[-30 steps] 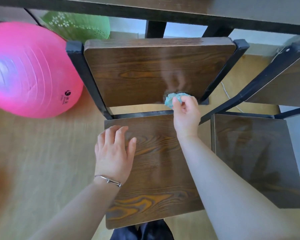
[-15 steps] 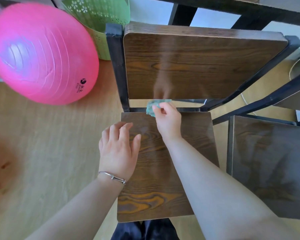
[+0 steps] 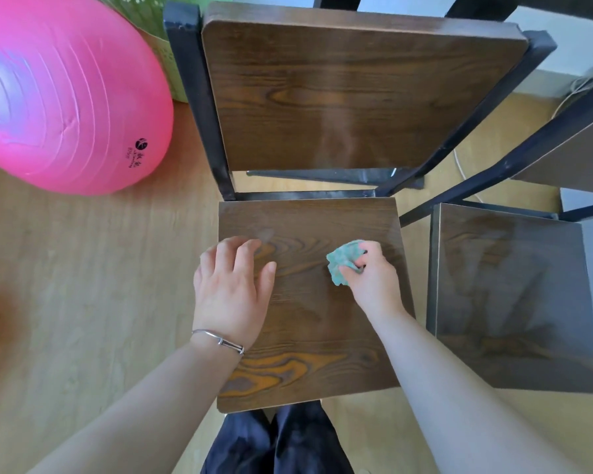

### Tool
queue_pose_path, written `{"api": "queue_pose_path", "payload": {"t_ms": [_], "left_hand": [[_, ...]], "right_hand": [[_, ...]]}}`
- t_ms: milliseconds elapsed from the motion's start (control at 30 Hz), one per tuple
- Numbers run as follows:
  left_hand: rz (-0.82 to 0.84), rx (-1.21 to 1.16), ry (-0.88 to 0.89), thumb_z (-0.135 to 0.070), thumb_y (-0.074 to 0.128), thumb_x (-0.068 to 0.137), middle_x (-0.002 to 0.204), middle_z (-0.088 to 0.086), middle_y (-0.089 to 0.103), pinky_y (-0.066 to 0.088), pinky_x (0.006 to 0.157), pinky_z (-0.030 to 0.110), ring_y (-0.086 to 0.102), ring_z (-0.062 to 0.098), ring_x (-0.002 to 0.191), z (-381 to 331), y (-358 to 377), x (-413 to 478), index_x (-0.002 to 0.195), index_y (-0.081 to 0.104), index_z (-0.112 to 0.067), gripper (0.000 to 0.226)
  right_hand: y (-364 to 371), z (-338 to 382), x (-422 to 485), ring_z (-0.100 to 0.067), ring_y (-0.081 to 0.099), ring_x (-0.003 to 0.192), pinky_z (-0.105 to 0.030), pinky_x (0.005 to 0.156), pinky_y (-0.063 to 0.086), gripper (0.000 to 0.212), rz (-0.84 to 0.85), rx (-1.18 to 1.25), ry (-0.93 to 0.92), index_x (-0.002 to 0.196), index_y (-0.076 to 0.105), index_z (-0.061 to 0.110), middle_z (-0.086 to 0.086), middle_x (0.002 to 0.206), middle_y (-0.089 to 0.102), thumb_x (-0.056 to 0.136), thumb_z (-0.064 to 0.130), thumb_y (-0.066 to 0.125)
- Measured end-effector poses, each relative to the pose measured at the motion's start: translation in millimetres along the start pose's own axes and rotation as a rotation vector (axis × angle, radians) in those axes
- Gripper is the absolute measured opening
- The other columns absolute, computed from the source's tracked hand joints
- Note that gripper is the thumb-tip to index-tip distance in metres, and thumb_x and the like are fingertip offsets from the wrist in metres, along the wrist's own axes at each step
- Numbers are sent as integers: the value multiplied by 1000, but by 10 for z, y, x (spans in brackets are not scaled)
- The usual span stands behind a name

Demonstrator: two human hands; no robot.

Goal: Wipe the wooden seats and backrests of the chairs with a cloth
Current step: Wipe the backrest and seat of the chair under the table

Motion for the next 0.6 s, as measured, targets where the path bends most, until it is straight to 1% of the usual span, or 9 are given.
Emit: {"api": "queue_pose_path", "payload": {"t_ms": [67,133,167,233,300,400,467,533,600], "left_hand": [[9,5,7,-52,33,91,125,2,52,41,92,47,43,30,111,-40,58,-31,125,56,-23,50],[6,8,22,-51,35,91,125,3,53,42,91,47,44,31,110,-84,95,-60,124,57,-21,50],[8,9,28,-51,35,91,125,4,53,42,90,47,44,31,111,-106,111,-75,124,57,-21,50],[24,21,38,-52,35,91,126,4,53,41,91,48,43,31,112,-150,149,-91,124,57,-21,50],[33,30,41,-51,37,92,126,3,52,41,92,48,42,30,112,-190,164,-87,124,57,-21,49],[38,29,39,-45,46,95,128,4,52,40,94,49,42,31,115,-253,151,-57,125,57,-19,41],[43,30,43,-43,49,94,129,5,51,39,96,49,42,32,116,-313,113,-32,126,56,-19,41],[42,36,49,-44,47,94,129,3,51,38,96,48,41,31,116,-395,35,-4,127,56,-21,42],[33,35,55,-45,46,94,130,2,50,38,97,47,41,30,116,-496,-76,28,127,55,-21,42]], "right_hand": [[28,8,37,-17,52,102,-31,76,49,62,43,-165,-40,138,38,30,-1,115,60,86,35,70],[84,73,56,-21,50,112,-35,86,49,65,101,-308,-103,143,38,27,-2,126,54,87,35,69],[109,89,59,-23,52,113,-35,89,48,63,127,-334,-115,142,40,25,-3,129,49,87,34,69],[124,98,59,-22,57,102,-32,87,50,53,141,-341,-117,135,48,22,-3,126,43,87,32,70],[103,112,59,-17,58,91,-28,84,51,42,118,-331,-121,125,55,19,-1,121,41,87,31,70],[19,119,46,-15,58,98,-23,82,52,36,84,-205,-97,121,61,18,0,122,48,88,29,70],[-92,100,13,-13,59,99,-20,77,54,33,72,-22,-29,118,63,19,1,120,56,88,28,71],[-255,94,-37,-13,66,92,-24,71,60,27,56,206,52,111,62,21,2,112,60,86,27,73],[-481,169,-92,-11,68,84,-20,65,59,26,30,358,79,108,58,22,6,107,61,86,25,73]]}}
Point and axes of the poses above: each hand's wrist, its own x-axis towards the middle knuckle, its own y-axis out of the palm, z = x × y, the point moved 10 cm from there along x, towards the middle knuckle
